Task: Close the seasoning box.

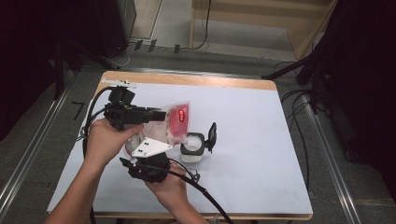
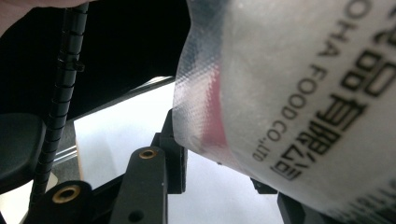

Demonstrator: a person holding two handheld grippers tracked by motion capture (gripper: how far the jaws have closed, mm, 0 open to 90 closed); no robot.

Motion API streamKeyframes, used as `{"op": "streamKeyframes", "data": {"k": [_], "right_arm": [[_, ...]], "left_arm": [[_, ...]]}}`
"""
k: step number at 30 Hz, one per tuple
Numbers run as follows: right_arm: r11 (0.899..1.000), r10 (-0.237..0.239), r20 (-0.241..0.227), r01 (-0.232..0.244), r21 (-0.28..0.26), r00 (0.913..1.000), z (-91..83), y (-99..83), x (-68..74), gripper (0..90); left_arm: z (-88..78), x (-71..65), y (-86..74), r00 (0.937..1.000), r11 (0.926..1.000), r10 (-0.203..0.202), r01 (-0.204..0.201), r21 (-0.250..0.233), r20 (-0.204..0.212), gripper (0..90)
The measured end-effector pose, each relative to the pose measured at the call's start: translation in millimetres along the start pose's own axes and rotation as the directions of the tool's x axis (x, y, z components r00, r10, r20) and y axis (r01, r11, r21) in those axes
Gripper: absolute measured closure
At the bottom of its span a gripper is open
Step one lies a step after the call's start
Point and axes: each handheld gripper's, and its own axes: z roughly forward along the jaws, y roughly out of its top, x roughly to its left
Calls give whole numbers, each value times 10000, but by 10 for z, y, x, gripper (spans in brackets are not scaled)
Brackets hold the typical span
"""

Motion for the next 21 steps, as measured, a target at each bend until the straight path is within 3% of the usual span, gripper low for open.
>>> {"op": "streamKeyframes", "data": {"k": [21], "right_arm": [[10000,-8,29,8,-17,10000,-3,-10,-4,642]], "left_arm": [[11,-2,-2,10000,10000,23,-23,34,31,673]]}}
